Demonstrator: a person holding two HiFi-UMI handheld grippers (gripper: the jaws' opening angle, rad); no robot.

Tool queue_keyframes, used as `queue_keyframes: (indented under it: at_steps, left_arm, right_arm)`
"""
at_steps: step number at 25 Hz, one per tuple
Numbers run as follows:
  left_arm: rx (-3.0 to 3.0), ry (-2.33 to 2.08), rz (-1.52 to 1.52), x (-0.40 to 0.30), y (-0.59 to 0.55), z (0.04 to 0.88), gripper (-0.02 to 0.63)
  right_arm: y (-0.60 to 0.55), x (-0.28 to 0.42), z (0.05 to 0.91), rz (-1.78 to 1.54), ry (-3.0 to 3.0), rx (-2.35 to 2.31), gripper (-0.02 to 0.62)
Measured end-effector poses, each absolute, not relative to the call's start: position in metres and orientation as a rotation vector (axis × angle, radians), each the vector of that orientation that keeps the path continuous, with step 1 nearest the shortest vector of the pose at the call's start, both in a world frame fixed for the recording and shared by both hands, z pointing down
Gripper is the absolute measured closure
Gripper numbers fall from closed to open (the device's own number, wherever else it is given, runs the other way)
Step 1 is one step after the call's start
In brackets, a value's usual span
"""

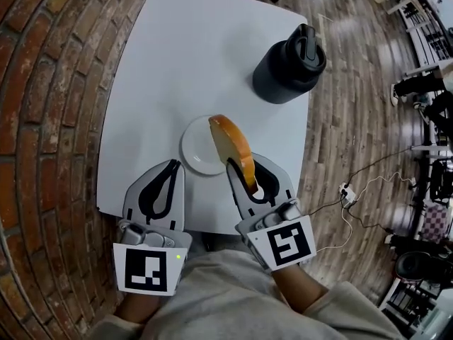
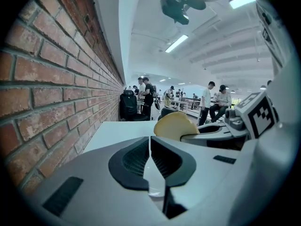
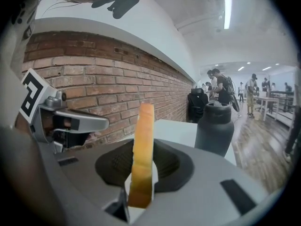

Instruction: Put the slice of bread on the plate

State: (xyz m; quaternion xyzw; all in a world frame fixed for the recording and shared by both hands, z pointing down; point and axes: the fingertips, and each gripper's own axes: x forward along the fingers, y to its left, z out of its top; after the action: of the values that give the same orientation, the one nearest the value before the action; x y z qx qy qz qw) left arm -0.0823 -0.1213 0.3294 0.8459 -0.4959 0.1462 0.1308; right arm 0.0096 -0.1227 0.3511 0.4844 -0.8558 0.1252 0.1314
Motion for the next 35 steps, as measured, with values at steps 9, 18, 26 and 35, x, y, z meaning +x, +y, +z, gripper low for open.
queue_keyframes:
  at_steps: [9, 18, 26, 35]
  left_arm:
    - [2.447, -1.433, 0.452, -0.074, -0.135, 0.338, 0.589]
    - [2.402, -1.435, 0.478, -0.076, -0.137, 0.351, 0.591]
    - [2.377, -1.440, 0.485, -0.079, -0.136, 0.356, 0.591]
    - [2.354, -1.450, 0.489, -0.084, -0.136, 0.360, 0.591]
  right_arm:
    - [-0.135, 0.002, 0.378, 0.412, -2.486, 1.341, 0.502]
    - [-0.134, -0.010, 0.409, 0.473, -2.484, 1.234, 0.502]
    - [-0.133, -0.022, 0.429, 0.623, -2.498, 1.177, 0.502]
    - [-0.131, -0.036, 0.446, 0.847, -2.510, 1.079, 0.502]
